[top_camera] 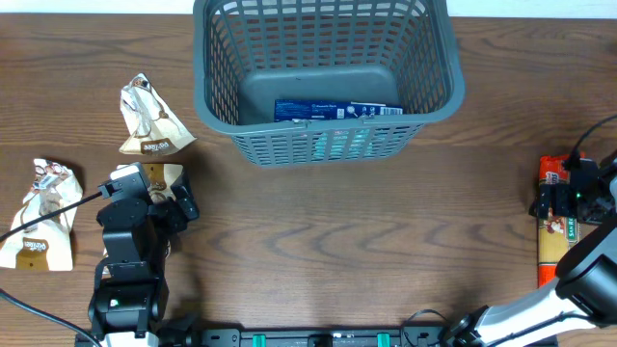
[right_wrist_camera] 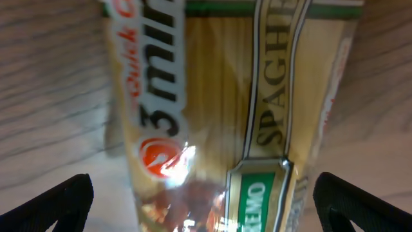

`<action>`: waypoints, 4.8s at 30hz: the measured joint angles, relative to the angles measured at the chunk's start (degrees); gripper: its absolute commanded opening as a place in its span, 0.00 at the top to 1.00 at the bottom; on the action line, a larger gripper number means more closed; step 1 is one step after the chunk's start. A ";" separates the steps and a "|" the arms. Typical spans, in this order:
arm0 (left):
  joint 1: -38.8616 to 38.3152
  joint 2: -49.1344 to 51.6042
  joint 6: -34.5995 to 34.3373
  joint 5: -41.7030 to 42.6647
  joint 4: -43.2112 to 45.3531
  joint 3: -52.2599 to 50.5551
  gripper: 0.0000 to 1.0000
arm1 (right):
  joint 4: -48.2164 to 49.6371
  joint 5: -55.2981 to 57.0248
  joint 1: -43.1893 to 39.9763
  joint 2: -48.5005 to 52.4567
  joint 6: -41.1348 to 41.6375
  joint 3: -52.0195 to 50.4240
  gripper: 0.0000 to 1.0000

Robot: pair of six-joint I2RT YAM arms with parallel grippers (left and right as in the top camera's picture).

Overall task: Pack container
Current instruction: 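Move the right gripper to the spaghetti package and grasp it, then lift the spaghetti package and lay it in the basket, then withdraw the right gripper and reach the left gripper to pouches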

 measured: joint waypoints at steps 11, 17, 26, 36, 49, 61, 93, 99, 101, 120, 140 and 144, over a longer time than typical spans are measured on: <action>0.00 0.00 -0.22 0.00 0.00 0.00 0.01 | 2.51 -2.73 -0.55 3.19 2.14 0.15 0.54; 0.00 0.00 -0.26 0.00 0.00 0.00 0.01 | 3.34 -3.21 -0.52 2.75 5.38 1.31 0.99; 0.00 0.00 -0.42 0.00 -0.02 0.00 0.01 | -0.57 -6.58 2.62 3.02 11.69 7.87 0.99; 0.00 0.00 -0.42 0.00 -0.02 0.00 0.01 | -6.19 -8.81 16.63 -1.40 14.56 37.79 0.98; 0.00 0.00 -0.42 0.00 0.00 0.00 0.01 | -4.96 -20.11 46.47 -7.65 -0.87 60.48 0.99; 0.00 0.00 -0.42 0.00 0.00 0.00 0.01 | -8.07 -26.18 63.14 0.28 -18.14 60.46 0.99; 0.00 0.00 -0.42 0.02 -0.48 0.02 0.01 | -16.09 -29.20 58.36 13.53 -17.70 66.05 0.01; 0.00 1.81 0.02 0.50 -10.29 6.01 0.01 | -14.23 -30.10 50.80 -0.46 -17.20 70.25 0.01; 0.24 4.22 0.31 0.57 -15.43 11.61 0.02 | -13.77 -29.97 47.30 -4.44 -16.20 70.97 0.01; 12.61 57.99 1.40 5.81 -46.47 73.35 0.01 | -25.66 -22.60 21.77 -0.22 -1.62 68.96 0.01; 12.63 69.72 6.12 8.15 -57.31 80.70 0.01 | -34.12 -22.40 17.16 12.70 5.40 68.94 0.01; 12.63 69.72 7.78 8.87 -56.17 80.70 0.01 | -34.18 -22.40 17.16 13.25 5.55 68.94 0.01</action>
